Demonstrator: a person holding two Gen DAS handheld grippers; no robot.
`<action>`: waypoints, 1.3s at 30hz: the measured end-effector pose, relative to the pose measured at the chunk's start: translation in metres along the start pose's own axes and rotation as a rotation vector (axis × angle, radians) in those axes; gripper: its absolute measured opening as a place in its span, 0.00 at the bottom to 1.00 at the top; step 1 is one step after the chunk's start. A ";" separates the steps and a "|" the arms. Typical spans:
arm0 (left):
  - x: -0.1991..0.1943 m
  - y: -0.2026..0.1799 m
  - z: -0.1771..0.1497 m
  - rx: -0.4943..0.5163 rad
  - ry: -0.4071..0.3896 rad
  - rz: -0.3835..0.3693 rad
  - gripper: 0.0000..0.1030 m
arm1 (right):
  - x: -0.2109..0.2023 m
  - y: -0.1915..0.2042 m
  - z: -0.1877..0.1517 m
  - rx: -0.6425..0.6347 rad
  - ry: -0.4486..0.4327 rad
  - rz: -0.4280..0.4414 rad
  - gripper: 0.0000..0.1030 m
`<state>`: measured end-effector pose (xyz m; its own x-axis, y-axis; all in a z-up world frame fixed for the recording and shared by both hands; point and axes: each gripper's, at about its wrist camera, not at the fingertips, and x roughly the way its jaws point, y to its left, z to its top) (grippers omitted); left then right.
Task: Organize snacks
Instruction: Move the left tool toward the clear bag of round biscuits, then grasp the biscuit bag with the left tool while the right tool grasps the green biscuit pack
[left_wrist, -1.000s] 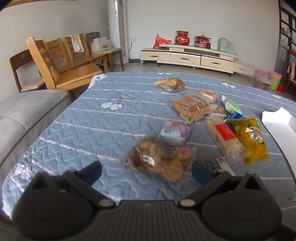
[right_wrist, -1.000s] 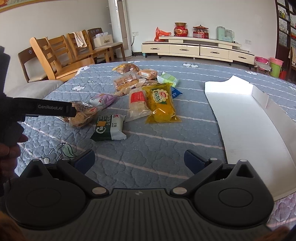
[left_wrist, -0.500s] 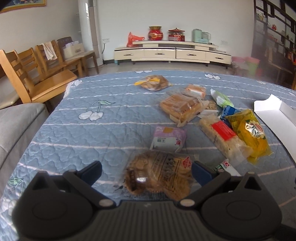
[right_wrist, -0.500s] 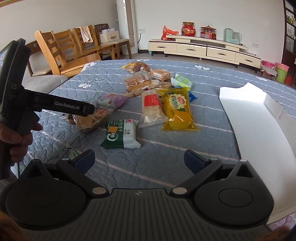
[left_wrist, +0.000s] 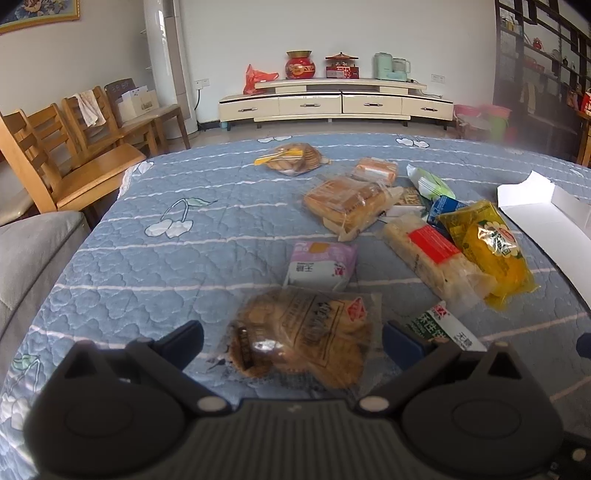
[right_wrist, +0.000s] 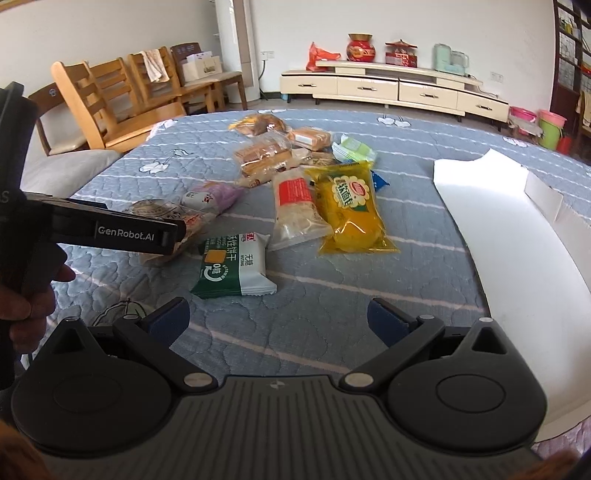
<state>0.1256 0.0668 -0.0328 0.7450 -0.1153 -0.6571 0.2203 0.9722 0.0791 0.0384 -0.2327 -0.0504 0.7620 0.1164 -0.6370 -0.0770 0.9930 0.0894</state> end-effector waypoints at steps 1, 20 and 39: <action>0.000 0.000 0.000 0.000 -0.001 -0.001 0.99 | 0.001 0.000 0.000 0.004 0.002 -0.001 1.00; 0.024 0.007 -0.005 -0.027 0.013 -0.049 0.99 | 0.016 0.013 0.001 -0.033 0.027 0.001 1.00; -0.003 0.029 -0.027 -0.147 -0.077 -0.194 0.47 | 0.046 0.018 0.011 -0.064 0.046 0.011 1.00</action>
<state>0.1128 0.1013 -0.0486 0.7447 -0.3123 -0.5898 0.2742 0.9489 -0.1562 0.0794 -0.2093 -0.0697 0.7304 0.1267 -0.6711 -0.1276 0.9907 0.0482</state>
